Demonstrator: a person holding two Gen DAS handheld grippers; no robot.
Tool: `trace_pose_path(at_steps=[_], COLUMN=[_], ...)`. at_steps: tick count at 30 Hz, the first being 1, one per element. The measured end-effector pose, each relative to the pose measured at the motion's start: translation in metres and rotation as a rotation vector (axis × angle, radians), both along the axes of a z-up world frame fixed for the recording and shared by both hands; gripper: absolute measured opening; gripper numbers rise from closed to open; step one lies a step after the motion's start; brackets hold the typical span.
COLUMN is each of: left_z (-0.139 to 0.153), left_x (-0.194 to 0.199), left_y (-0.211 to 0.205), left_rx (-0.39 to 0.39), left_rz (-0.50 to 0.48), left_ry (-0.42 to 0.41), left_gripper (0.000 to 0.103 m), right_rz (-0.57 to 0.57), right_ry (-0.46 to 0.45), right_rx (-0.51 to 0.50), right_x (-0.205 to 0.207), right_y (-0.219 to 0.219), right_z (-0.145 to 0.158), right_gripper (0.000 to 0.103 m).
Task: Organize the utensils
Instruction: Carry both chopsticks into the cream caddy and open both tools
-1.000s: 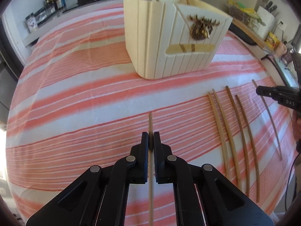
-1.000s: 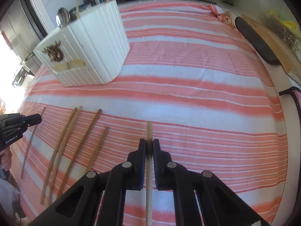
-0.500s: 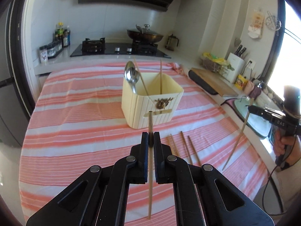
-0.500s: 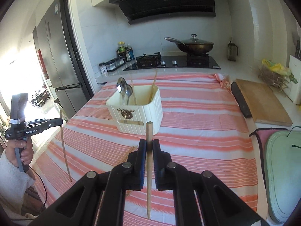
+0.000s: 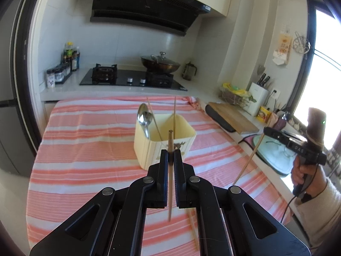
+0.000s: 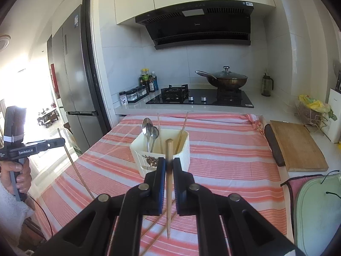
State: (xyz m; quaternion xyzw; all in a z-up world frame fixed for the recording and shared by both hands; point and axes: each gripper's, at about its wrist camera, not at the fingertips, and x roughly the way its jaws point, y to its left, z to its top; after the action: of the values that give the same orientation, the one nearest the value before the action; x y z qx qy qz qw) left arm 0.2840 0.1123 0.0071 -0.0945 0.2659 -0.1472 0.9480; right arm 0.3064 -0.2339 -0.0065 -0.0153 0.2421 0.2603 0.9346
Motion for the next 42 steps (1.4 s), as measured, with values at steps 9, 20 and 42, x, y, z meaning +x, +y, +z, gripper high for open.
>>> trace_pose_path(at_steps=[9, 20, 42], left_z=[0.096, 0.069, -0.063], left_x=[0.033, 0.14, 0.209], left_y=[-0.001, -0.035, -0.038], left_rx=[0.001, 0.065, 0.061], left_rz=[0.036, 0.115, 0.035], left_ry=[-0.237, -0.233, 0.262], left_gripper=[0.003, 0.003, 0.049], right_rz=[-0.02, -0.009, 0.015], right_ry=[-0.118, -0.354, 0.2], right_rx=[-0.001, 0.048, 0.067], right_x=[0.035, 0.1, 0.24], right_y=[0.015, 0.079, 0.108], right_z=[0.044, 0.065, -0.054], right_gripper=[0.007, 0.007, 0.037])
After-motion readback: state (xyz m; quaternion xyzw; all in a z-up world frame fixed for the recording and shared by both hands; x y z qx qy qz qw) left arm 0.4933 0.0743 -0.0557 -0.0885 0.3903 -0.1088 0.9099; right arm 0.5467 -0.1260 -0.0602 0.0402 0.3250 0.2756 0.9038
